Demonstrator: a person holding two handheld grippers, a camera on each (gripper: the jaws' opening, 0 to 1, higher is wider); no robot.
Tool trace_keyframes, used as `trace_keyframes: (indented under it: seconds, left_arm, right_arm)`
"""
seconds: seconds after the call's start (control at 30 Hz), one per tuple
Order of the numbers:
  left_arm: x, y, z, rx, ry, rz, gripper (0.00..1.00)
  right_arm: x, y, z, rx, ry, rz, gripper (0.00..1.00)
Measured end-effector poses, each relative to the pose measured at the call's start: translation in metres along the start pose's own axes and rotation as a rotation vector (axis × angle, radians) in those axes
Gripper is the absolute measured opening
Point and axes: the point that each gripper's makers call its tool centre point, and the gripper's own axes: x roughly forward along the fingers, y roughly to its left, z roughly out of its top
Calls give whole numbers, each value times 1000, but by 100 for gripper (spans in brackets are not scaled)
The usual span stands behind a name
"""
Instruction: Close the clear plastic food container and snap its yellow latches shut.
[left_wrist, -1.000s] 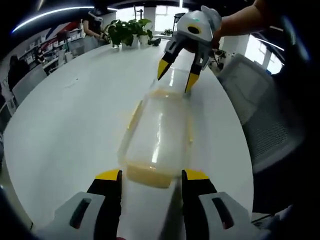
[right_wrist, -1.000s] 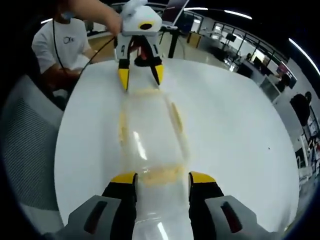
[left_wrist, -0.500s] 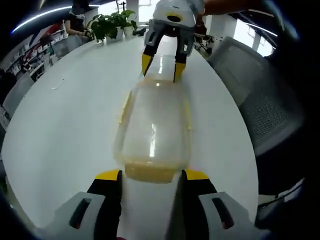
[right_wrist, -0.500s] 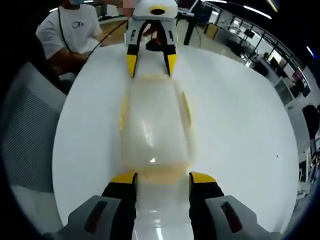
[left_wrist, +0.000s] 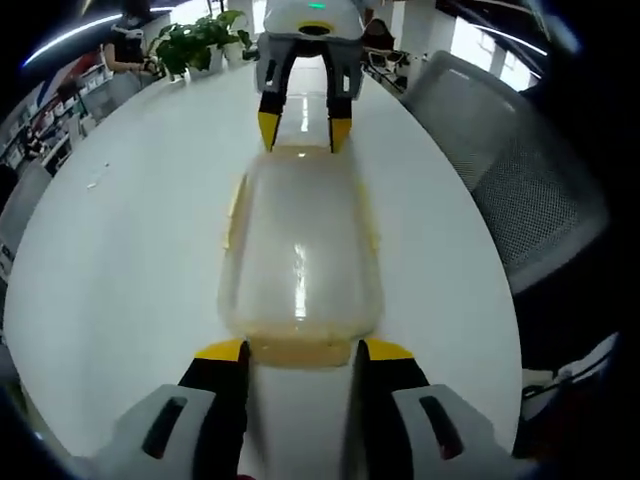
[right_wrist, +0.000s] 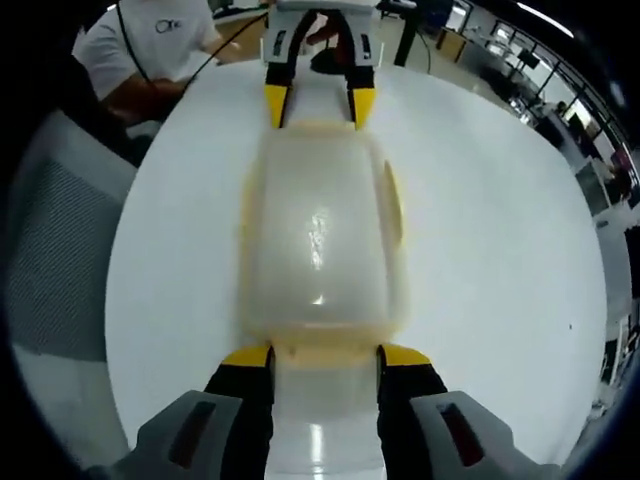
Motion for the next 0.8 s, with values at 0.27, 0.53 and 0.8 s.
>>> trace_keyframes:
  seconds: [0.27,0.53,0.8]
  left_arm:
    - [1,1,1,7,8,-3,40]
    - [3,1,4,3,57,-4,40]
    - [3,2,2,-8,85,2,40]
  right_arm:
    - [2,0,-2,34,39,37,40]
    - [3,1,-1,-8,85,61,41]
    - [3,-1,-4,-12,163,70,41]
